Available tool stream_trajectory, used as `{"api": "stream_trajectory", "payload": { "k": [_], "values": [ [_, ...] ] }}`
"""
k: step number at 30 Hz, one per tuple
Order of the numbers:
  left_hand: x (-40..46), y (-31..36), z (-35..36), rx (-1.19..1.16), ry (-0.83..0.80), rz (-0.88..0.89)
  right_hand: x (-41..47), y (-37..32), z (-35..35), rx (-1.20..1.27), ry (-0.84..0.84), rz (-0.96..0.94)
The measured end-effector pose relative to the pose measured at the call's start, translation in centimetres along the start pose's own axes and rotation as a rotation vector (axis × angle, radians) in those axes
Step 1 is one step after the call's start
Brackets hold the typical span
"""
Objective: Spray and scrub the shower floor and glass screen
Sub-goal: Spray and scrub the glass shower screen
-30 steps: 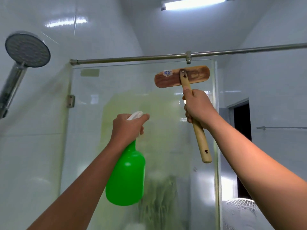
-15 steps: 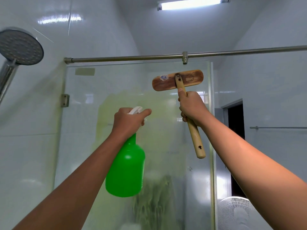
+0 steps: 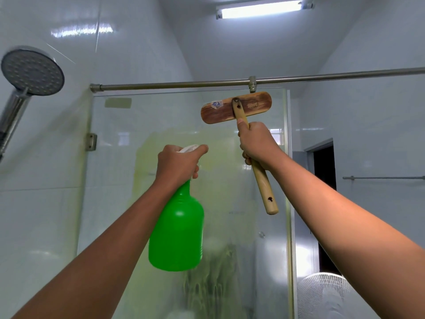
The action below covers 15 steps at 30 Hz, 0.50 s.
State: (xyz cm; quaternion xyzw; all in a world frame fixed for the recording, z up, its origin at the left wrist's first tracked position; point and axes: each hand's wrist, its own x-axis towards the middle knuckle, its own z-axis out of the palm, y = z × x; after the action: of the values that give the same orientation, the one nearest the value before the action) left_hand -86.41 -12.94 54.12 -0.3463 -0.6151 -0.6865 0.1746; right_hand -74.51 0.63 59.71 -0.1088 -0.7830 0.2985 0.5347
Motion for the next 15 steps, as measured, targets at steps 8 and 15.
{"api": "stream_trajectory", "payload": {
  "k": [8,15],
  "values": [
    [-0.6,0.0,-0.2,0.116,-0.005,0.006,-0.5,0.1,0.1,-0.017,0.001,0.009],
    [-1.2,-0.1,-0.5,0.201,0.055,0.026,-0.7,0.9,0.4,-0.001,-0.013,0.055]
  ]
}}
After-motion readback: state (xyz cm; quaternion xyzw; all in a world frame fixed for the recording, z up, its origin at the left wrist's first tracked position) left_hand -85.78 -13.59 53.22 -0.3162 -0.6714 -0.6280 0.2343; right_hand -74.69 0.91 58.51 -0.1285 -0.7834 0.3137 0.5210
